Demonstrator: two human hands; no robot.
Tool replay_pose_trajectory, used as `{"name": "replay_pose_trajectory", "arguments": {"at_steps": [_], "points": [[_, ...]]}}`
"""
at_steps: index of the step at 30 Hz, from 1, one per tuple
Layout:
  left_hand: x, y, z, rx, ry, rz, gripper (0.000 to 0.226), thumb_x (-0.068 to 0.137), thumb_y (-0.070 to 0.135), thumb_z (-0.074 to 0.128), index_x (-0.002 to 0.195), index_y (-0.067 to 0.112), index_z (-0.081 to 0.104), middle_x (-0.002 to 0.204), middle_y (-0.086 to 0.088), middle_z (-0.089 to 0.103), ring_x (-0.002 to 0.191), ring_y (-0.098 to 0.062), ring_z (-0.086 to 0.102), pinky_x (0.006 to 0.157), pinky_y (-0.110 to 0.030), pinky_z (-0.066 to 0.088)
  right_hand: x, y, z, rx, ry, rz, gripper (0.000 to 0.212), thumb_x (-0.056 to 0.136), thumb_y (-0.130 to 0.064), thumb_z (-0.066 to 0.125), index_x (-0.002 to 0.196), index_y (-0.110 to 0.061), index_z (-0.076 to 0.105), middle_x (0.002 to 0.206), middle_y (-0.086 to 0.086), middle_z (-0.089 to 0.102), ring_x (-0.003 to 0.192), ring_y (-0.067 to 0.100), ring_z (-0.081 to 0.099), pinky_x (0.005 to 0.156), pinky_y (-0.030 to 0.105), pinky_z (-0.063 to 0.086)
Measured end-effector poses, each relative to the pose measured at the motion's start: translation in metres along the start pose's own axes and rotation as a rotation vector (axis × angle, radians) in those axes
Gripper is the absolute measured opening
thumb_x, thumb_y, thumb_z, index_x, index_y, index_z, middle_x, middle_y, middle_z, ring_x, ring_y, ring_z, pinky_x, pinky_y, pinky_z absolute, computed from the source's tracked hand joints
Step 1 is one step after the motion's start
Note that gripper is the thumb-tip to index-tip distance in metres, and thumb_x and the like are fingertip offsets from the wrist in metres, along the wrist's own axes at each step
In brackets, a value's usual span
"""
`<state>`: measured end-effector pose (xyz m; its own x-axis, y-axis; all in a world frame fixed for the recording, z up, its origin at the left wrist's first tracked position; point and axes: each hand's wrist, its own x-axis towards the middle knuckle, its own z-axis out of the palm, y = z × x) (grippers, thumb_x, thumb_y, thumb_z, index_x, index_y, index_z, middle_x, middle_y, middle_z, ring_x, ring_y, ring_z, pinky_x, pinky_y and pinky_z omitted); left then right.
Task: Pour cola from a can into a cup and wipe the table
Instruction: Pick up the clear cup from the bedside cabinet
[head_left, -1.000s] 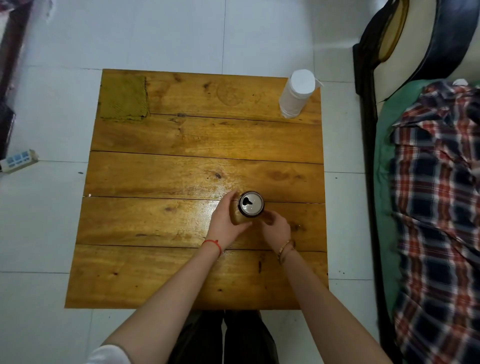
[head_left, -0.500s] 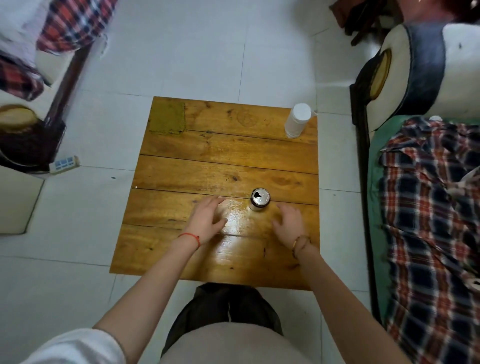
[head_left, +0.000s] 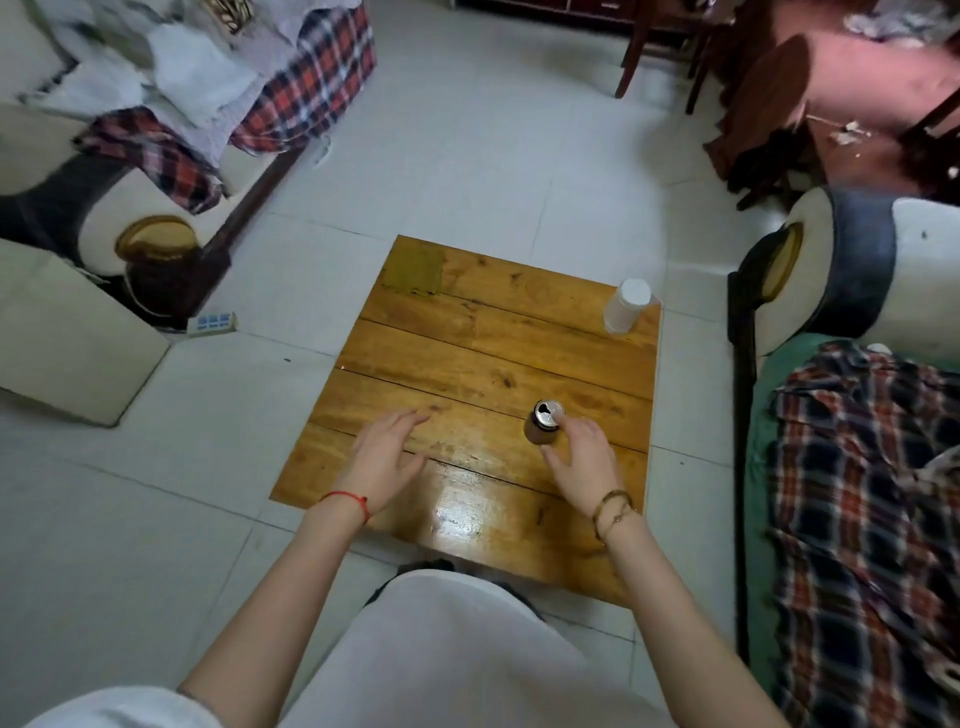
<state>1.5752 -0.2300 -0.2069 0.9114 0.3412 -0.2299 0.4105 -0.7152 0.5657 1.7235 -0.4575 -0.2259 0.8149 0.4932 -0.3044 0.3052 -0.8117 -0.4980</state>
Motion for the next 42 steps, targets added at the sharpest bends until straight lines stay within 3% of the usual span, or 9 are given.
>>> {"name": "replay_pose_trajectory", "arguments": {"at_steps": [13,19,25,31,42], "points": [[-0.112,-0.078,-0.066,-0.062,0.279,-0.186,0.047,0.094,0.023,0.061,0.139,0.018,0.050,0.144,-0.002,0.049,0.135,-0.021,0.043,0.116,-0.043,0.031,-0.012,-0.119,0.023,-0.107,-0.077,-0.322,0.052,0.096,-0.033,0.054,0.142,-0.014,0.043,0.143,0.005,0.049,0.138,0.020,0.035,0.115,0.035,0.028],[-0.169,-0.152,-0.107,-0.085,0.376,-0.348,0.045,0.094,0.021,0.062,0.137,0.013,0.053,0.144,-0.006,0.050,0.136,-0.023,0.043,0.116,-0.041,0.030,-0.010,-0.220,0.081,-0.158,-0.151,-0.458,0.050,0.096,-0.033,0.054,0.142,-0.015,0.043,0.141,0.004,0.050,0.136,0.022,0.039,0.114,0.040,0.032],[-0.237,-0.244,-0.172,-0.064,0.463,-0.457,0.044,0.093,0.020,0.063,0.136,0.013,0.055,0.140,-0.004,0.054,0.134,-0.020,0.046,0.115,-0.033,0.031,-0.017,-0.347,0.150,-0.125,-0.206,-0.594,0.050,0.095,-0.031,0.056,0.141,-0.014,0.045,0.140,0.005,0.051,0.134,0.020,0.042,0.114,0.033,0.031],[-0.291,-0.322,-0.235,-0.053,0.558,-0.530,0.043,0.094,0.019,0.061,0.136,0.013,0.054,0.139,-0.002,0.054,0.131,-0.020,0.048,0.114,-0.040,0.034,-0.030,-0.464,0.211,-0.090,-0.242,-0.718,0.051,0.095,-0.034,0.054,0.142,-0.015,0.044,0.142,0.003,0.050,0.136,0.020,0.039,0.114,0.036,0.031],[-0.326,-0.423,-0.285,-0.138,0.654,-0.677,0.044,0.095,0.021,0.058,0.138,0.016,0.052,0.140,0.001,0.053,0.131,-0.016,0.047,0.113,-0.041,0.035,-0.020,-0.590,0.298,-0.176,-0.354,-0.846,0.049,0.095,-0.032,0.055,0.139,-0.015,0.047,0.138,0.004,0.053,0.133,0.021,0.043,0.112,0.037,0.033]]}}
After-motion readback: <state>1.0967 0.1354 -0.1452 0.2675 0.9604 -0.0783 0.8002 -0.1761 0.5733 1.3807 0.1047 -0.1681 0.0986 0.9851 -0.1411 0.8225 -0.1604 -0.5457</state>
